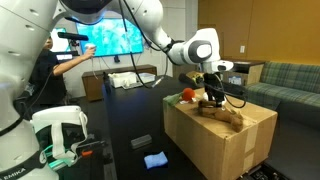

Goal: Remove the toy moose from the top of the brown box, place the white towel on top of the box, remove the white object from the top of the box, place the blue sponge on the box, remove the radish from the top of the box, put the eraser on the box

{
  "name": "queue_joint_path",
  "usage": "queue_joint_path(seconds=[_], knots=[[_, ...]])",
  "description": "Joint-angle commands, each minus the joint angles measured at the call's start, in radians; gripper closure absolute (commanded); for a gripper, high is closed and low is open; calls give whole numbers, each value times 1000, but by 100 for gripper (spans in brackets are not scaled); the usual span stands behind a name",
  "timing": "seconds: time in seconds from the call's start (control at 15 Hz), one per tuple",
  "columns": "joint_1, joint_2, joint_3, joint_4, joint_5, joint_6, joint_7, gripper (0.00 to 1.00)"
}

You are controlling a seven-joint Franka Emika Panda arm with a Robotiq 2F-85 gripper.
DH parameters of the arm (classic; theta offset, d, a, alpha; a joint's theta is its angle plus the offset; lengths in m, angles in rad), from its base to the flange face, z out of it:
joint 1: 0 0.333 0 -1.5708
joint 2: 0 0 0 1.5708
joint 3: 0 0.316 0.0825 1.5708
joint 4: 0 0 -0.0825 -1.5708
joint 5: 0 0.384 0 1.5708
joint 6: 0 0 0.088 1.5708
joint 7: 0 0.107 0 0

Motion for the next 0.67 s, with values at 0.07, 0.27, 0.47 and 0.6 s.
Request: queue_joint_path(seconds=[0.07, 0.27, 0.47, 0.6], knots=[[15, 114, -42, 126, -30, -44, 0, 25], [9, 157, -56, 166, -31, -68, -9, 42], [4, 153, -54, 183, -25, -101, -26, 63], [1, 125, -47, 166, -23, -119, -41, 78]])
